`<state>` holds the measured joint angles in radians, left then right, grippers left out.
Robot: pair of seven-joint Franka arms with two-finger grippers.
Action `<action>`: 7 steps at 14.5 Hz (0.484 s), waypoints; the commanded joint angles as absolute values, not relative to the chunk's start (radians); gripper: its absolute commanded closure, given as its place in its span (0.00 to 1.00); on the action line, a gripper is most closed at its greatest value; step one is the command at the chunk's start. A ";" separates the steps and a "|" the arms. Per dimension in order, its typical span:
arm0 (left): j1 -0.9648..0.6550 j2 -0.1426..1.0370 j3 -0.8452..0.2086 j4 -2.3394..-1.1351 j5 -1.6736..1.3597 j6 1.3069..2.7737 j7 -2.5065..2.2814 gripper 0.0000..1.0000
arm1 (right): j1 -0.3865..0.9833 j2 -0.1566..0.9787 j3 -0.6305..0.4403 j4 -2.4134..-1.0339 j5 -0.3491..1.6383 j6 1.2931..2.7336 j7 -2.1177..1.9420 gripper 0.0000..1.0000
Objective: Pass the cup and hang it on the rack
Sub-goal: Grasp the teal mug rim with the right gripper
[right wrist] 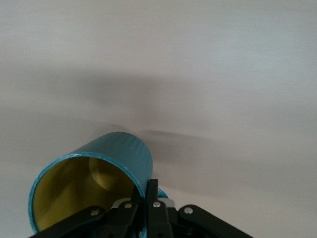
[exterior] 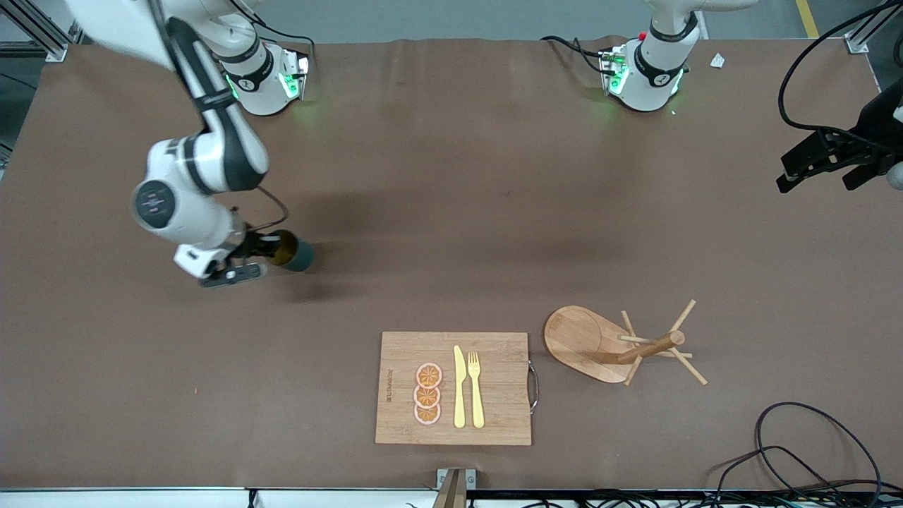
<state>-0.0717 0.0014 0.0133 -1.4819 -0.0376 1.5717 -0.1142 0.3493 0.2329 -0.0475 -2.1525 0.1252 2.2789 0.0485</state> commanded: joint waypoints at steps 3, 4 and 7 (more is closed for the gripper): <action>-0.064 -0.006 0.009 -1.476 -0.031 1.574 -0.094 0.00 | 0.604 0.265 -0.060 -2.041 0.141 2.279 0.284 1.00; -0.064 -0.008 0.009 -1.476 -0.031 1.574 -0.094 0.00 | 0.644 0.300 -0.061 -2.002 0.141 2.283 0.299 1.00; -0.064 -0.009 0.009 -1.476 -0.021 1.583 -0.094 0.00 | 0.753 0.423 -0.061 -1.864 0.141 2.301 0.443 1.00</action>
